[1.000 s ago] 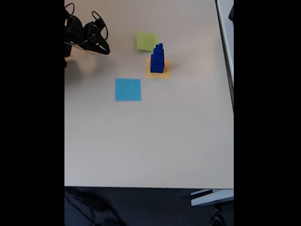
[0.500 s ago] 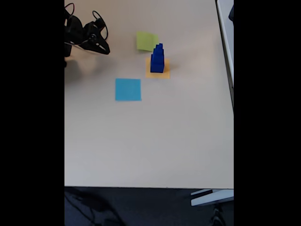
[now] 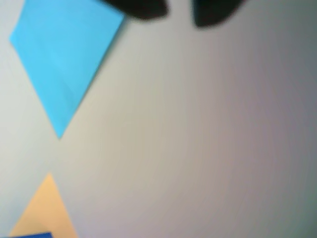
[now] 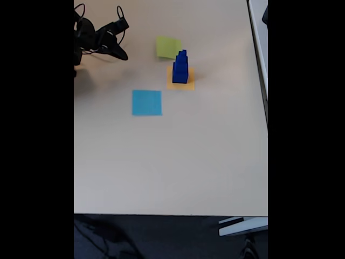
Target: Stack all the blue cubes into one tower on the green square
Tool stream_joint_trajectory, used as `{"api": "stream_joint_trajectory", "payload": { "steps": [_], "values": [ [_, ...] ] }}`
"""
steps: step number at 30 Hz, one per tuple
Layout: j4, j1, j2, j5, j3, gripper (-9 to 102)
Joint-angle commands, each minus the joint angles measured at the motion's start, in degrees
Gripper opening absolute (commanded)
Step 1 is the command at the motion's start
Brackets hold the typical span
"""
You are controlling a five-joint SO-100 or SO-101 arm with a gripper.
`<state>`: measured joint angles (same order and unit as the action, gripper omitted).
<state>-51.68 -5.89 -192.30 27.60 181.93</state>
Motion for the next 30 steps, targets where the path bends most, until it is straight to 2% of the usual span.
{"api": "stream_joint_trajectory", "payload": {
  "steps": [1, 8, 14, 22, 24, 30],
  "values": [
    [0.8, -1.2, -1.4, 8.5, 0.3, 0],
    [-4.0, -4.0, -1.4, 26.7, 0.3, 0],
    [-4.5, -7.3, -1.4, 36.3, 0.3, 0],
    [-2.7, -12.1, -1.5, 37.2, 0.3, 0],
    [-2.7, -13.4, -1.5, 40.2, 0.3, 0],
    [-2.7, -13.3, -1.5, 42.8, -0.1, 0]
  ]
}}
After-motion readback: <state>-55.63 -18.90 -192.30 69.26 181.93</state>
